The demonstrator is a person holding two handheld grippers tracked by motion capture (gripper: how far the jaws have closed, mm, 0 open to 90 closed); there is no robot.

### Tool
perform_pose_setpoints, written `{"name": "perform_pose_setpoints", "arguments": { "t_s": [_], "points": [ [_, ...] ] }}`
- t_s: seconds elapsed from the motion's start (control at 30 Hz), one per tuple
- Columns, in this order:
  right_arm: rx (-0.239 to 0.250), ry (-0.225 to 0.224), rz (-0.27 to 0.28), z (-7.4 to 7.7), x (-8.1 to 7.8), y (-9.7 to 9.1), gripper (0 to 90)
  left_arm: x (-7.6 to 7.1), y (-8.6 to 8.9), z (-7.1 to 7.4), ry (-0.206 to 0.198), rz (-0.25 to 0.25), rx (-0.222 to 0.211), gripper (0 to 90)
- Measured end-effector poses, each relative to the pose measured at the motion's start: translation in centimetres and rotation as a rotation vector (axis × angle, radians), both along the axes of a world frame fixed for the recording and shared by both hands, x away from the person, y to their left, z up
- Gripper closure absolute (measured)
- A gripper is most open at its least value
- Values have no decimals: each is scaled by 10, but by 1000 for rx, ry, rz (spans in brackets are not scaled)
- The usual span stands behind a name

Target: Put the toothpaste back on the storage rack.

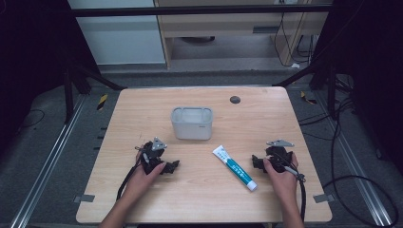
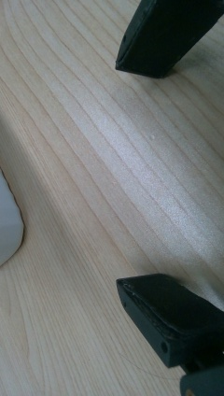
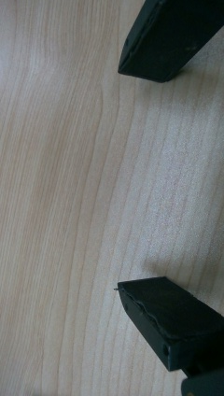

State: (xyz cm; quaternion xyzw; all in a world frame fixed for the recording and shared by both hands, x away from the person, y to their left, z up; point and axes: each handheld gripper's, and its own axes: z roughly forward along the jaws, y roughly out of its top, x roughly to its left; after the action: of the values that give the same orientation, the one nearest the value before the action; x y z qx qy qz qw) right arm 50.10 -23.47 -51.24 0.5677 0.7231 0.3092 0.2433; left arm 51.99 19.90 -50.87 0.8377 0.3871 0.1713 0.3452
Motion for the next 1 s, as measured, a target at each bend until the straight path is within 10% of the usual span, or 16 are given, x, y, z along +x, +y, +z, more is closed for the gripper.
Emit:
{"name": "perform_pose_setpoints", "arguments": {
  "t_s": [0.33,0.67,1.0],
  "points": [
    [3,-1,-4,1,3,0,44,0,0,0,0,0,0,0],
    [-129,35,211,63,-16,55,206,-1,0,0,0,6,-1,0],
    [-199,127,357,85,-3,103,380,-1,0,0,0,13,-2,0]
  ]
}}
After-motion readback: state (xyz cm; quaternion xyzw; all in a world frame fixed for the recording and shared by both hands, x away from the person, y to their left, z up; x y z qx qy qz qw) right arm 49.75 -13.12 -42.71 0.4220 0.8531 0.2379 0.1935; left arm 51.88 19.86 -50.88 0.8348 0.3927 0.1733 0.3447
